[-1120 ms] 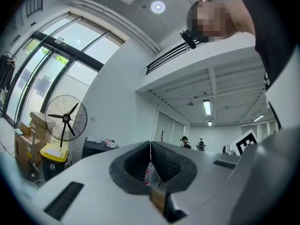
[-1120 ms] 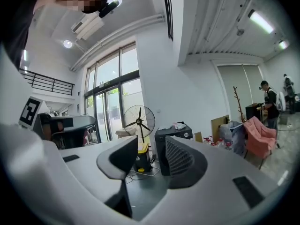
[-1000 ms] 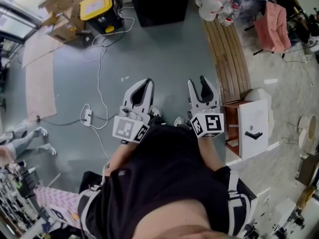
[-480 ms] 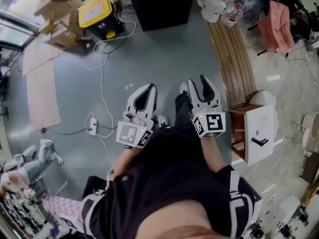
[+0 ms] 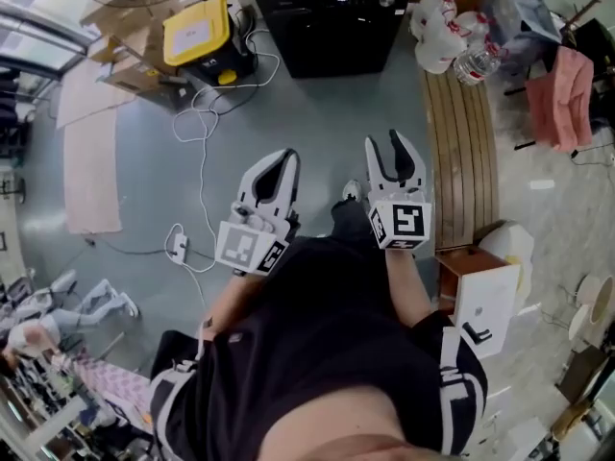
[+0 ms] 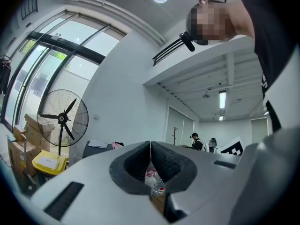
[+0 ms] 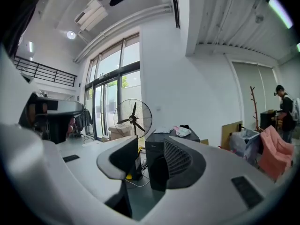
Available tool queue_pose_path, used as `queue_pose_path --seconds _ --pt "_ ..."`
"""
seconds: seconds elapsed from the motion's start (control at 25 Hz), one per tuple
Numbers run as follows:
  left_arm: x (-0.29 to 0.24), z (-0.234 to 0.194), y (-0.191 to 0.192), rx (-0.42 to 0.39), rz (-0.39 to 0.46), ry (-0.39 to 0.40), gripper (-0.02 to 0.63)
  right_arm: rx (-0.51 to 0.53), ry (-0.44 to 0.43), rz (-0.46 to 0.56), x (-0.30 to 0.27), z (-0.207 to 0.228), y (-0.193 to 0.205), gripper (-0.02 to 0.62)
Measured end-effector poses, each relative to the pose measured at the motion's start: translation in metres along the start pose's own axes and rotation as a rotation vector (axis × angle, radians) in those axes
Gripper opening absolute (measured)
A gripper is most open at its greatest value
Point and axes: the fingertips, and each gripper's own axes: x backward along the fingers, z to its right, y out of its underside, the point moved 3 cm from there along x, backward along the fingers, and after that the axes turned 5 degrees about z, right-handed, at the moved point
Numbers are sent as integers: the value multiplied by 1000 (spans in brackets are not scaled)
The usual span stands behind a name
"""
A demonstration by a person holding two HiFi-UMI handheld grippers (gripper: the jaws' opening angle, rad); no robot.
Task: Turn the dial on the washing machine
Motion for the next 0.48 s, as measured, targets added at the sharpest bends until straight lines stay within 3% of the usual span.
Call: queue_pose_path --seconds 0.24,0.48 --pt "-127 -36 10 14 6 -30 23 39 -21 -18 -130 93 -3 189" --pt "-239 -94 40 48 -5 -20 23 34 -11 -43 -267 167 23 196"
